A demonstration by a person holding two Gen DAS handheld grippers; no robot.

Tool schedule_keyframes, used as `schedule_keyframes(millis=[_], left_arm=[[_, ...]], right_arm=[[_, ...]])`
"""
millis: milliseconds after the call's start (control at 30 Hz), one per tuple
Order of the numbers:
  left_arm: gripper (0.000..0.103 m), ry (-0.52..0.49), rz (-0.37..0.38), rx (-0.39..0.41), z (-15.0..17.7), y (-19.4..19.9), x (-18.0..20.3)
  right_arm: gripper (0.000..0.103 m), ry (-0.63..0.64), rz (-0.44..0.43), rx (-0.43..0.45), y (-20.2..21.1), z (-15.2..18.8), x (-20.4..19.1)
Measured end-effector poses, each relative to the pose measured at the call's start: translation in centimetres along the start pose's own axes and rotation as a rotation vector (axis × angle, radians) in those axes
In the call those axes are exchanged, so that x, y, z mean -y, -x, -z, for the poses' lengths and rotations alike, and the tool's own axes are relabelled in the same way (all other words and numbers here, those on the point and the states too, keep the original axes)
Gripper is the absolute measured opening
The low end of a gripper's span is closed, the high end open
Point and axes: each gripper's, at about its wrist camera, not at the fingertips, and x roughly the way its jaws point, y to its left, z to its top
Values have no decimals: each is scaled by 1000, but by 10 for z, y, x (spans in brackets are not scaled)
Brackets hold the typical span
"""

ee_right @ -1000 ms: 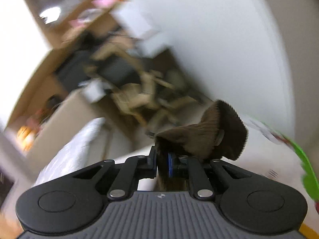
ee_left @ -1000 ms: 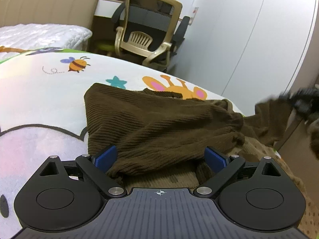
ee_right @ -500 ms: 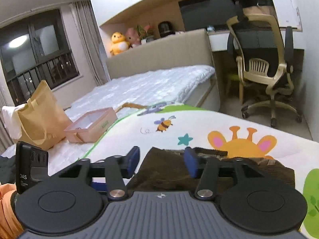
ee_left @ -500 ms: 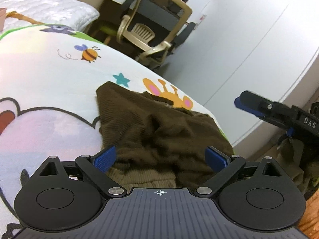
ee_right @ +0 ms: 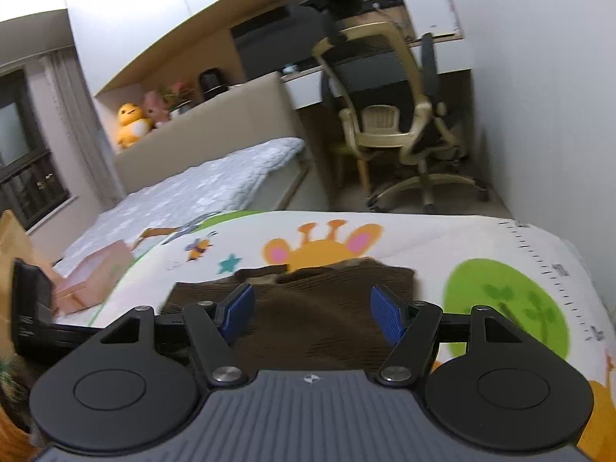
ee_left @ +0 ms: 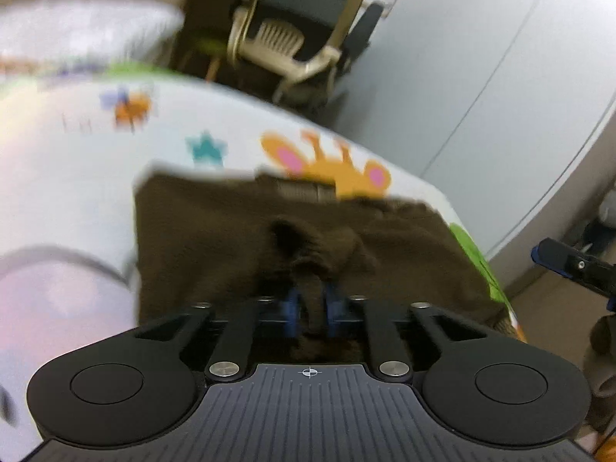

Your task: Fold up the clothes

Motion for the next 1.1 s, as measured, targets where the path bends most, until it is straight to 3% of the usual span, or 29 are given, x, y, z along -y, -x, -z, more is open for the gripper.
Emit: schedule_keyframes(millis=[133,233,300,333,433,500,567,633,733,800,867,1000,1100], left_arm=[[8,-91,-109,36,-12,7,-1],[8,-90,-195,-4,-8,1,-20],[11,-66,-203,-28,-1,2,-30],[14,-37,-171,-32,0,5,-35],[56,54,-23,-41,-3,8,-40],[61,73,37,-46,-6,4,-34],[78,43,16,-59,-4,-9,-22],[82,12,-6,-73,-1,-22,-10],[79,-39,-46,-93,12,-41,3],[56,-84,-51,-81,18,-44,10],[16,-128,-62,-52,19,-40,15],[13,-174,-82,80,3,-10,18],[17,-206,-113,53,3,-8,11]], right_arm=[[67,139,80,-7,-20,-1,-18],[67,254,147,-56,-49,7,-31],[67,272,163,-93,-66,12,-33],[67,270,159,-108,-71,15,-34],[67,274,148,-133,-78,20,-38],[67,280,146,-141,-80,23,-41],[67,282,144,-144,-79,24,-42],[67,284,147,-143,-76,24,-42],[67,280,156,-142,-72,24,-38],[67,273,171,-145,-69,24,-33],[67,271,189,-147,-67,25,-29],[67,294,204,-117,-62,21,-27],[67,317,205,-108,-66,17,-32]])
